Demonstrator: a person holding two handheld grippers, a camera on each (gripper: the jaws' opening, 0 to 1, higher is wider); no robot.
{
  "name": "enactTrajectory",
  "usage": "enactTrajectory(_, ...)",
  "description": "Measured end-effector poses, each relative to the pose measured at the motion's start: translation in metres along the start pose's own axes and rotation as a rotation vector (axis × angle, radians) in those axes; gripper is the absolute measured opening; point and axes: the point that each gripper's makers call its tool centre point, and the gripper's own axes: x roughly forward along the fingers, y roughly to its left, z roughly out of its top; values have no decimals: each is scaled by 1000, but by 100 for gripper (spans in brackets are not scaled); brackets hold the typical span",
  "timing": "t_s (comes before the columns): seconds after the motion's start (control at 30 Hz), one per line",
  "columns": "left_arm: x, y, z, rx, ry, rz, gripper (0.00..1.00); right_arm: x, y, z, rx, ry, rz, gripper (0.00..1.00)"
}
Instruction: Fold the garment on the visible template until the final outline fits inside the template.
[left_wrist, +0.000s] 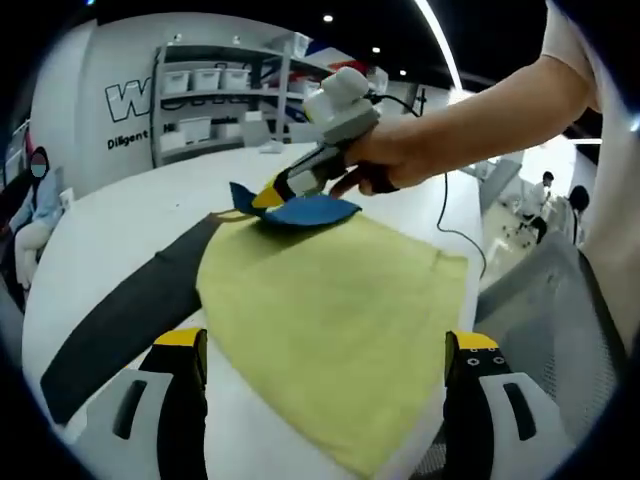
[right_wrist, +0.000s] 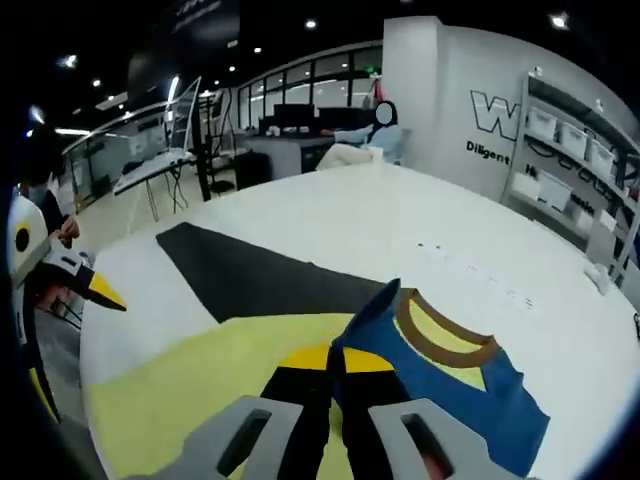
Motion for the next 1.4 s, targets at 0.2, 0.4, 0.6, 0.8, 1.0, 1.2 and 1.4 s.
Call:
enactTrajectory(0.2,-2,1,-5,-14,2,7,99,11,15,-1,-38,12,30,0)
enactTrajectory(0.4,-3,2,-7,-21,4,10,99,24,28,-4,-60,36,67,0)
enactTrajectory(0.6,-4,4,-8,-28,1,15,99,32,35,-10,-71,51,85,0)
enactTrajectory(0.8,-4,5,-11,-36,1,17,99,36,43,-11,-85,49,109,0)
enactTrajectory(1.0,-4,6,-10,-37,-1,17,99,39,44,-16,-83,60,113,0)
enactTrajectory(1.2,-5,7,-10,-39,-2,22,99,42,47,-19,-74,63,124,0)
enactTrajectory(1.4,-8,15,-12,-56,-4,43,99,41,56,-15,-54,37,158,0)
